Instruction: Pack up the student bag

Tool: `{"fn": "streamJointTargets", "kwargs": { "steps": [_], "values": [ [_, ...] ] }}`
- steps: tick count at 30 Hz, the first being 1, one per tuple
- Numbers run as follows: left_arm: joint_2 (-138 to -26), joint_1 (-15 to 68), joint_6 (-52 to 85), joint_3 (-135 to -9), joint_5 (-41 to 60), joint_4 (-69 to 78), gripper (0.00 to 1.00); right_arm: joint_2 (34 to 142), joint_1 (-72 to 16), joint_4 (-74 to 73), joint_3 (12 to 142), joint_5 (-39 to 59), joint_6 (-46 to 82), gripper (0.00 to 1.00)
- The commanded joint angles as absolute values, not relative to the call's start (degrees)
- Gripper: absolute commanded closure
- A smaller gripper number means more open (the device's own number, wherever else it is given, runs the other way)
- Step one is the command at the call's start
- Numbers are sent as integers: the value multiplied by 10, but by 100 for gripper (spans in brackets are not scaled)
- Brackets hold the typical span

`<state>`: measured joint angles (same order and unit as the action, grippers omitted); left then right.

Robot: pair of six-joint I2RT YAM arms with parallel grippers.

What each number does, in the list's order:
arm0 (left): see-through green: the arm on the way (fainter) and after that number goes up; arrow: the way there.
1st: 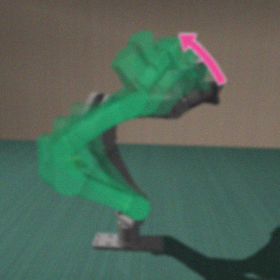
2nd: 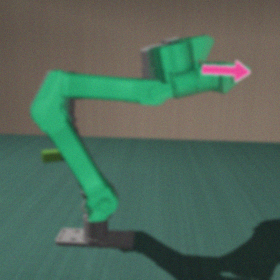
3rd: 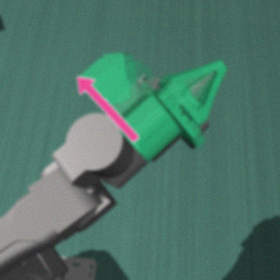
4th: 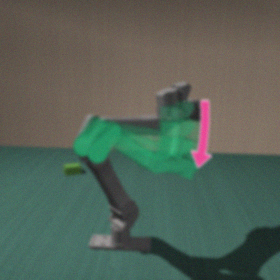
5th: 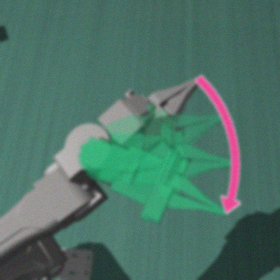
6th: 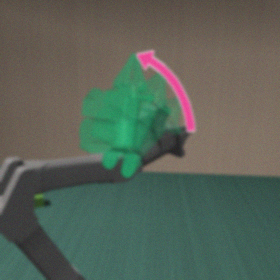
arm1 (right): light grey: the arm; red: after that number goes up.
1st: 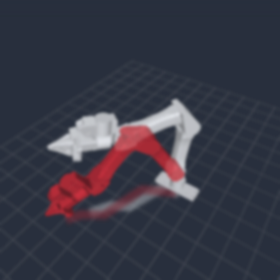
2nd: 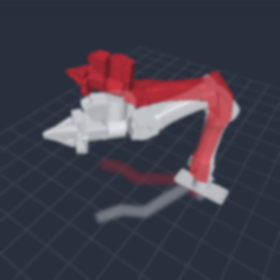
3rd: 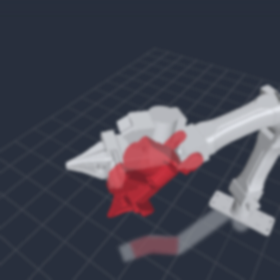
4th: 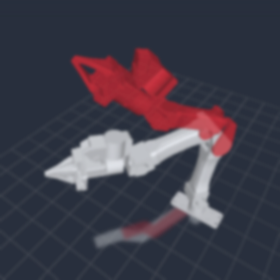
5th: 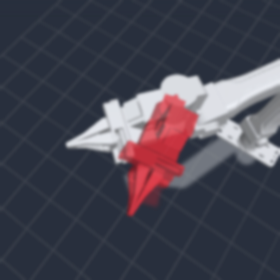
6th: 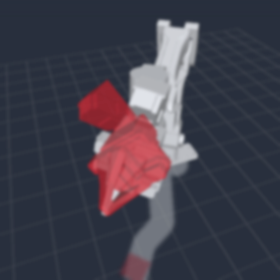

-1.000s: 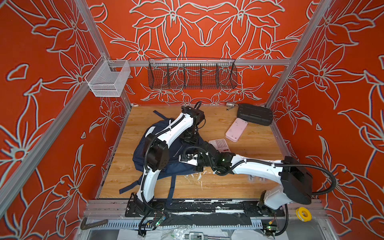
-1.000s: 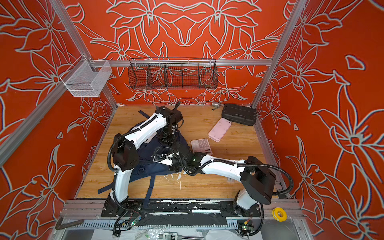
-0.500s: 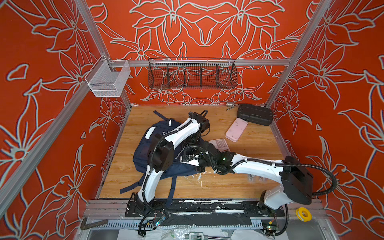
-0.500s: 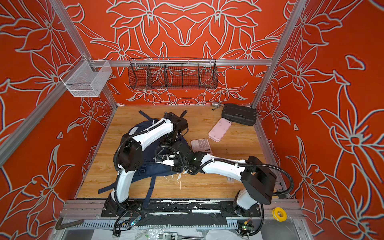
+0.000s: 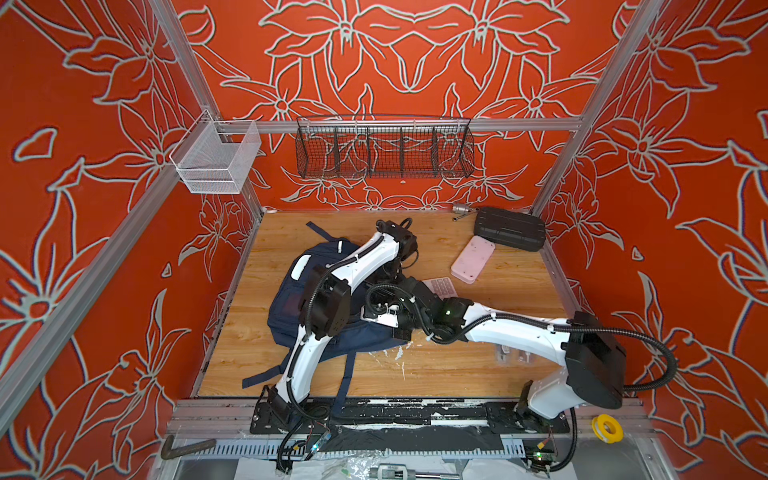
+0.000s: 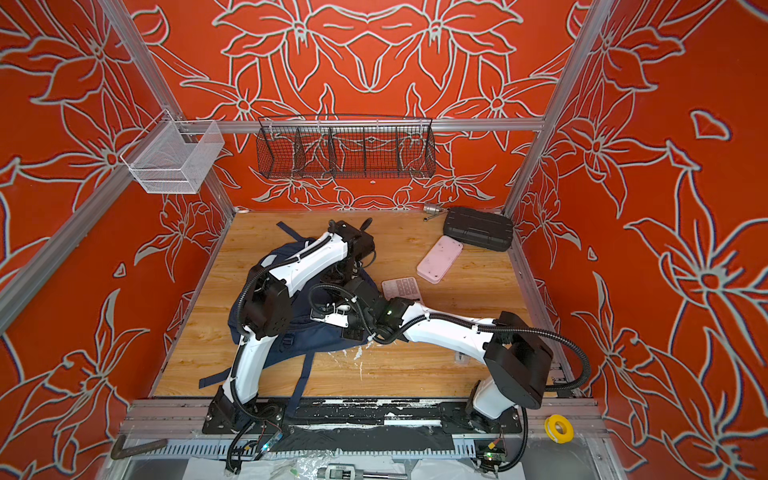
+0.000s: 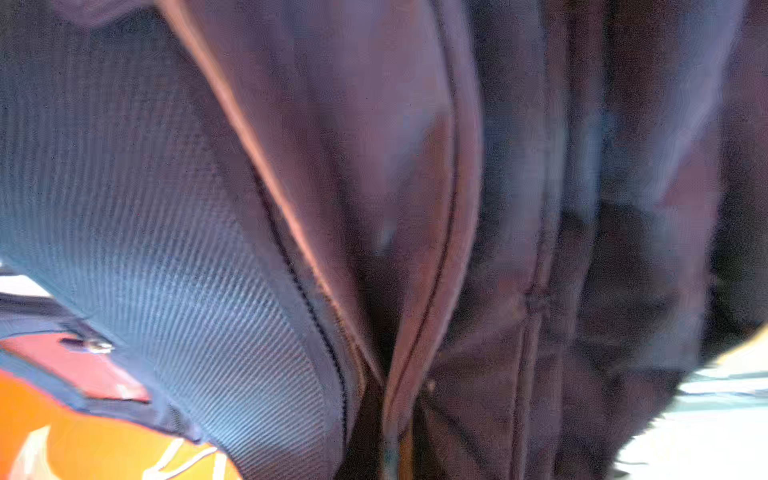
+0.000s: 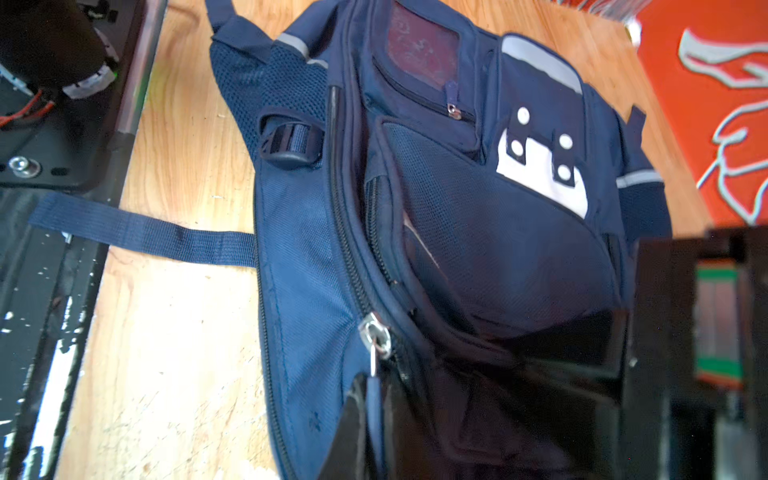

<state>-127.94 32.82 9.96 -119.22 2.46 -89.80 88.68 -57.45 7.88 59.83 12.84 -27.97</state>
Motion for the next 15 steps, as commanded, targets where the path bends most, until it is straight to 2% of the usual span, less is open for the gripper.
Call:
{"fn": "streamJointTargets", "kwargs": {
  "steps": [1, 4, 8, 15],
  "values": [
    [-1235, 286, 140, -1228, 125, -828, 100, 893, -590, 85, 642, 153, -231, 100],
    [-1210, 249, 184, -1262, 170, -792, 100, 908, -611, 98, 665, 141, -204, 100],
    [-1190, 228, 229, -1304, 179, -762, 100, 932, -623, 118, 706, 108, -139, 100],
    [-1163, 195, 305, -1296, 223, -683, 100, 968, -655, 117, 742, 35, -83, 100]
  ]
}}
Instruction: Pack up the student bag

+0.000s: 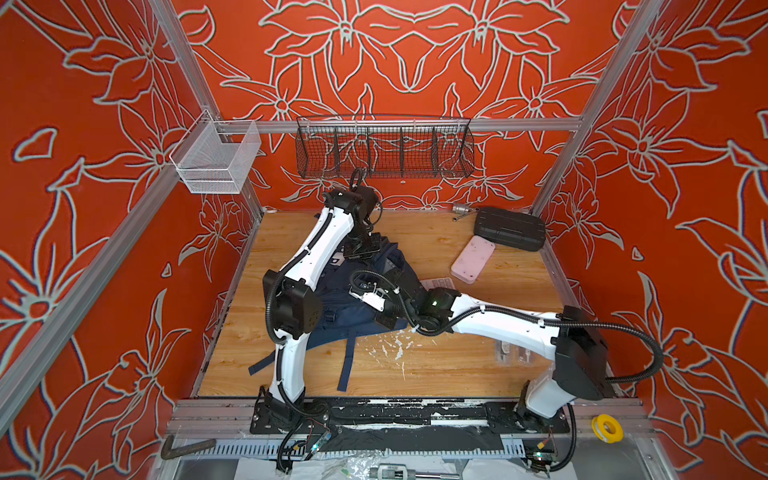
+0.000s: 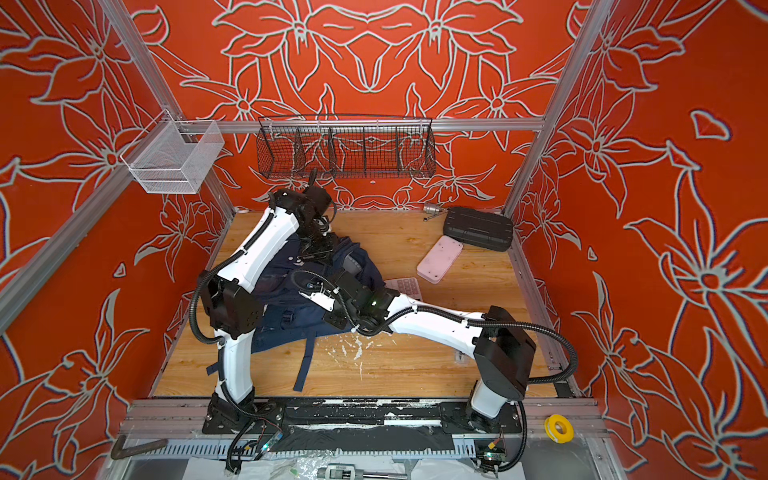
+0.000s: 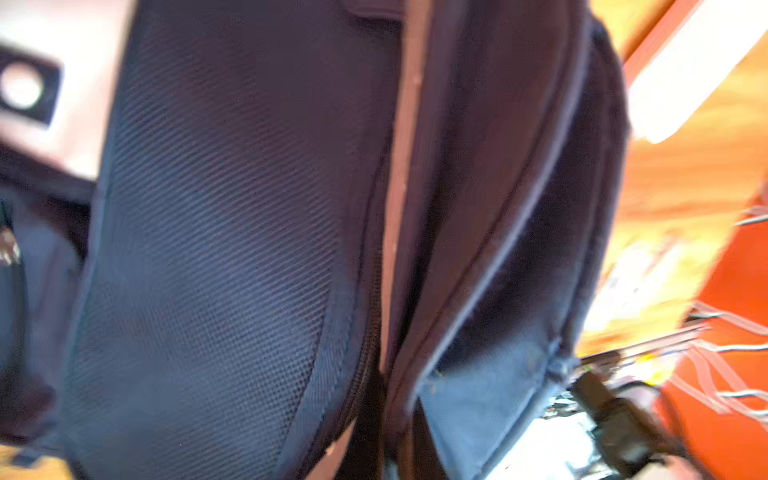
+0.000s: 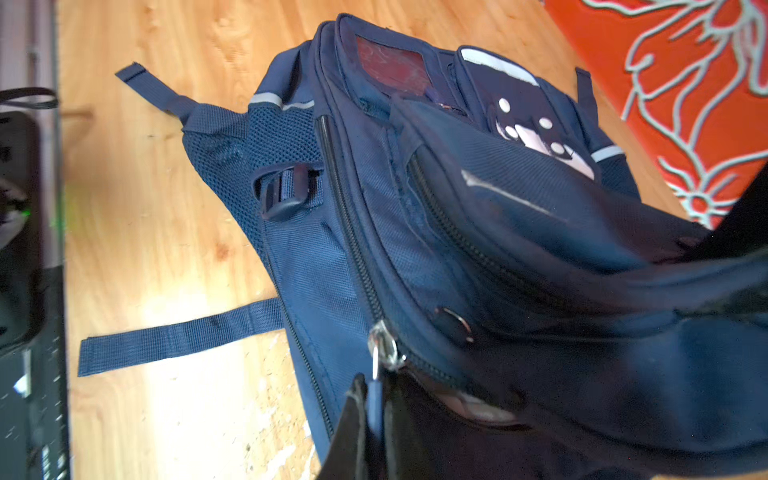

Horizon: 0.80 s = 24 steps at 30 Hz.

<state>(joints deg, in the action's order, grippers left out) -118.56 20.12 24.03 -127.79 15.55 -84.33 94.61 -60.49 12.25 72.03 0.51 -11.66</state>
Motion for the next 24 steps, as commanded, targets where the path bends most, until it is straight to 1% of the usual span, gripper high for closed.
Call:
{"fn": "streamJointTargets", "kwargs": {
  "steps": [1, 7, 9, 11, 13, 16, 21, 24],
  "values": [
    [-1160, 194, 314, -1296, 222, -673, 100, 979, -659, 112, 749, 18, -87, 100],
    [-1148, 194, 367, -1296, 232, -626, 100, 1037, -680, 52, 788, -45, -70, 100],
    [-1137, 190, 370, -1298, 210, -631, 100, 1031, -679, 37, 780, -76, -72, 100],
    [-1118, 177, 365, -1288, 206, -629, 100, 1012, -675, 1, 746, -56, -101, 100],
    [-1104, 158, 359, -1280, 207, -639, 100, 988, -661, -30, 711, -10, -129, 100],
    [-1079, 141, 352, -1252, 201, -655, 100, 966, -616, -29, 693, 76, -140, 100],
    [-1003, 121, 366, -1137, 201, -625, 100, 954, -540, 30, 717, 212, -210, 100],
    [-957, 106, 380, -1083, 205, -609, 100, 966, -490, 40, 741, 310, -230, 100]
  ]
}}
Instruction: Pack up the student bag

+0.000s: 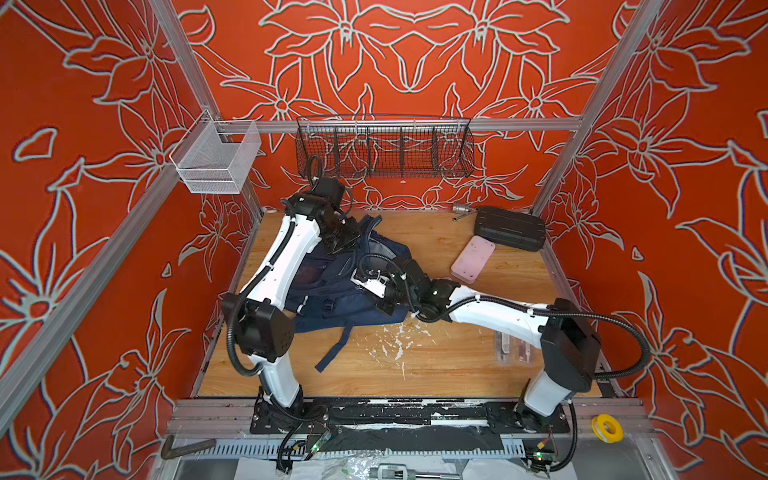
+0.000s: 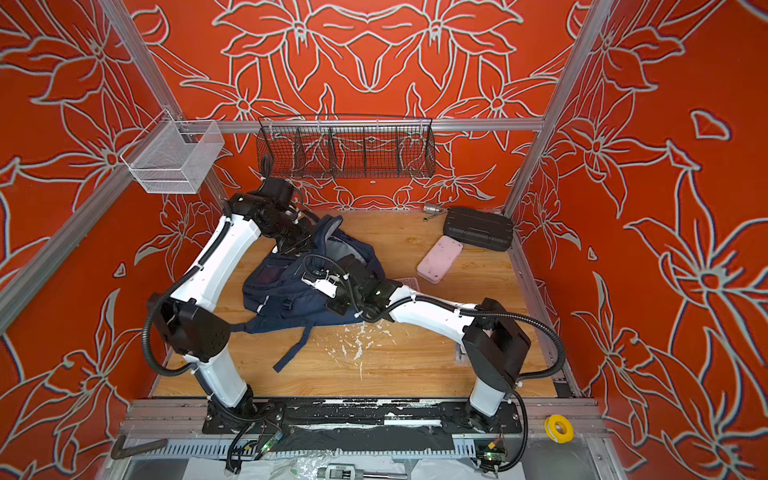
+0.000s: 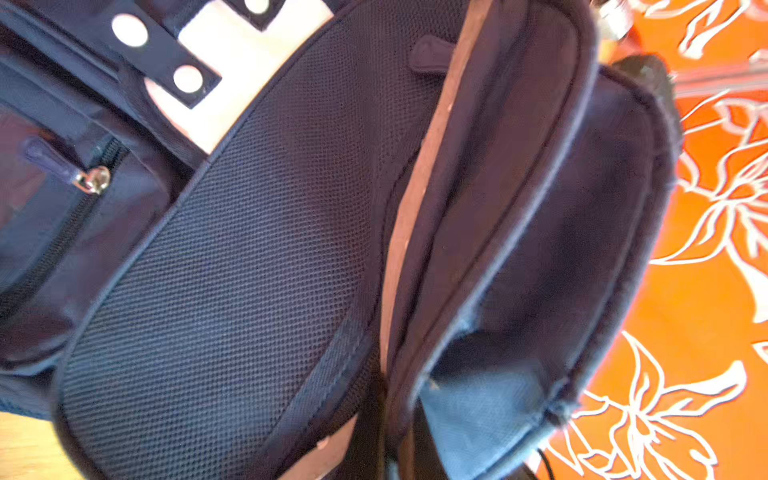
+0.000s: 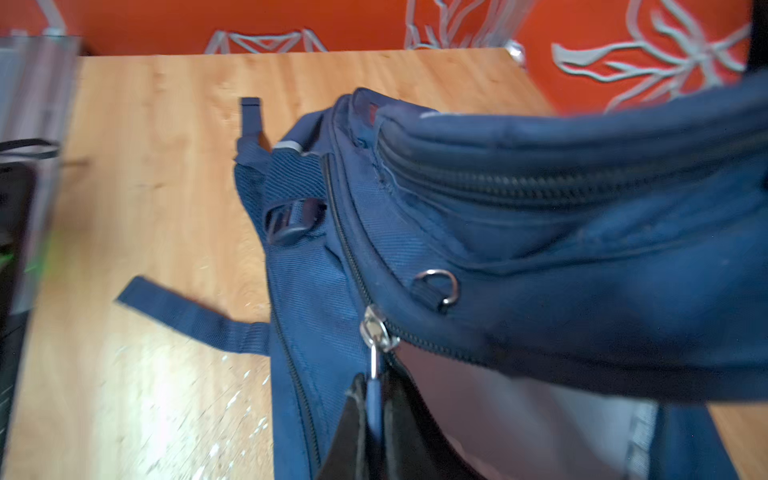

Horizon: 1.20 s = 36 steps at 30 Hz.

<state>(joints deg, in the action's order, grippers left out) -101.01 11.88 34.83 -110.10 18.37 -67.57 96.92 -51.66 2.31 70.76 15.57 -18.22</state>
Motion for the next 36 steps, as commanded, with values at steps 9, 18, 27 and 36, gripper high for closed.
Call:
{"fn": "streamJointTargets", "kwargs": {
  "steps": [9, 18, 27, 36],
  "values": [
    [-920, 95, 422, -1013, 241, -559, 100, 1085, -436, 154, 913, 416, -293, 100],
    [-1014, 95, 494, -1056, 279, -460, 100, 1027, -454, 45, 805, 289, -198, 100],
    [-1038, 96, 557, -1065, 263, -409, 100, 999, -585, -3, 751, -13, -133, 100],
    [-1045, 103, 531, -1089, 231, -441, 100, 1018, -605, 146, 848, -78, -54, 100]
  ]
}}
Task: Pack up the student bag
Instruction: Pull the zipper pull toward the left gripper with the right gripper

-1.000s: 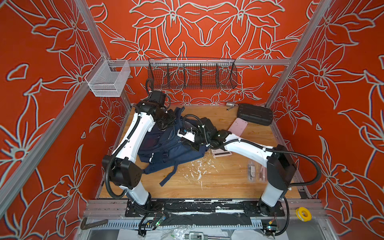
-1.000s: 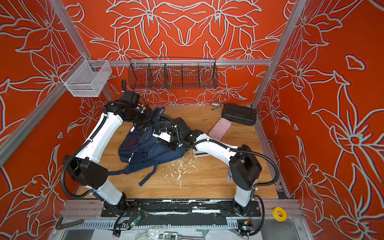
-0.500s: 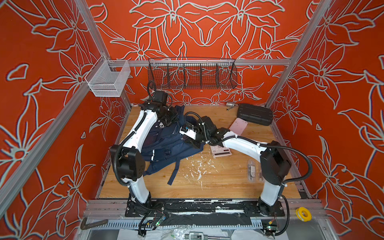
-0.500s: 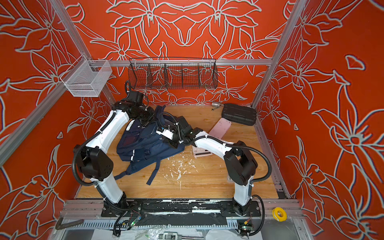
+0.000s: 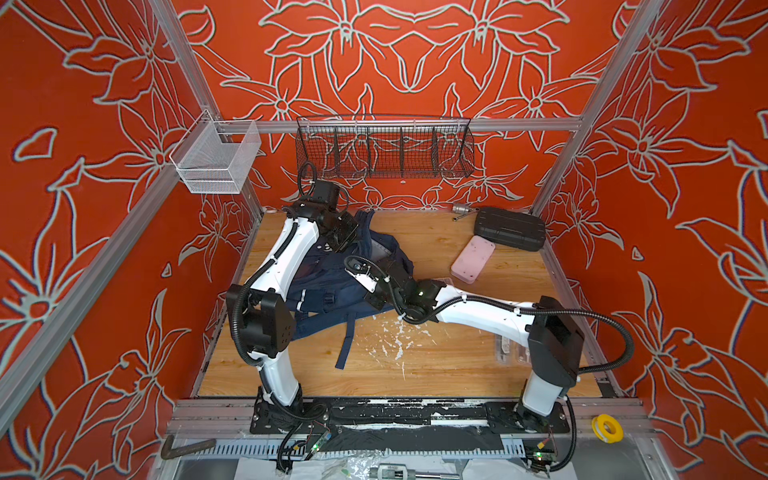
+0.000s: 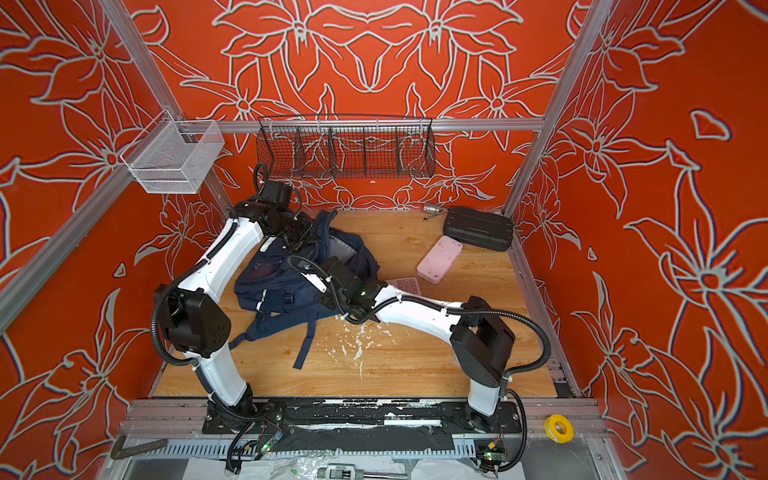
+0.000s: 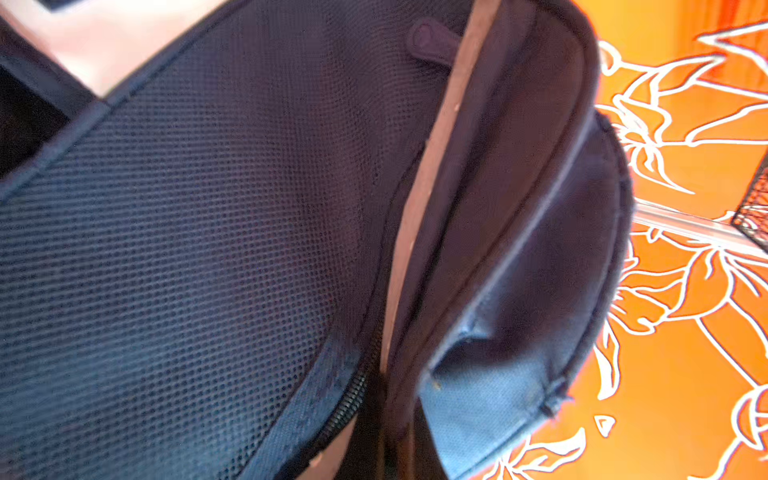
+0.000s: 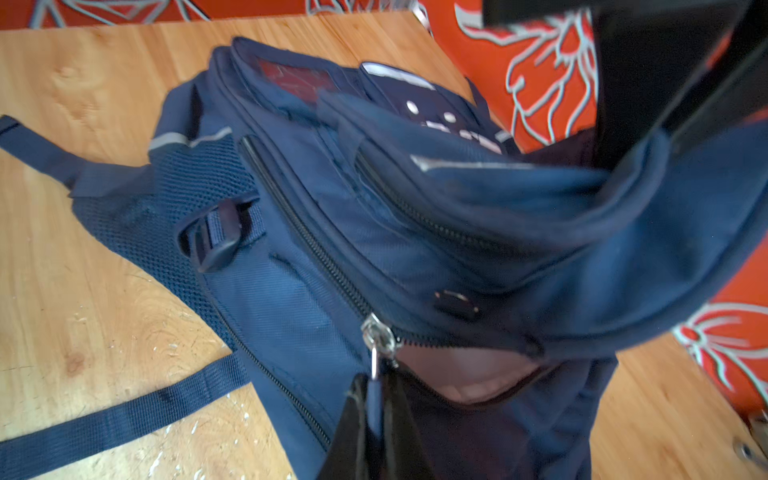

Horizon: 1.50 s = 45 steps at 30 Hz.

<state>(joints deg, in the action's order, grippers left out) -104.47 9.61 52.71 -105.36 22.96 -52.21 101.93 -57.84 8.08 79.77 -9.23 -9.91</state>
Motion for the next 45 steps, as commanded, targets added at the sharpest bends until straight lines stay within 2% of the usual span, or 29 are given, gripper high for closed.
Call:
{"fn": "streamJointTargets", "kwargs": {
  "steps": [1, 6, 11, 15, 20, 25, 30, 37, 45],
  "values": [
    [-1043, 102, 527, -1086, 227, -444, 100, 1018, -605, 188, 871, -84, -37, 100],
    [-1045, 103, 531, -1072, 224, -431, 100, 1003, -607, 252, 889, -78, 24, 100],
    [-1059, 105, 532, -1080, 220, -431, 100, 1012, -613, 319, 936, -70, 56, 95],
    [-1068, 108, 544, -1086, 229, -420, 100, 1044, -614, 356, 961, -79, 72, 100],
    [-1075, 112, 561, -1094, 231, -411, 100, 1059, -633, 290, 940, -121, 85, 99],
    [-1079, 112, 579, -1100, 244, -398, 100, 1068, -666, 181, 906, -162, 45, 96],
    [-1083, 112, 584, -1121, 261, -400, 100, 1100, -680, 125, 898, -139, 28, 98],
    [-1079, 113, 593, -1142, 289, -401, 100, 1138, -683, 70, 900, -28, -29, 99],
    [-1068, 117, 571, -1150, 299, -425, 100, 1207, -685, 121, 965, 23, -37, 98]
  ]
}}
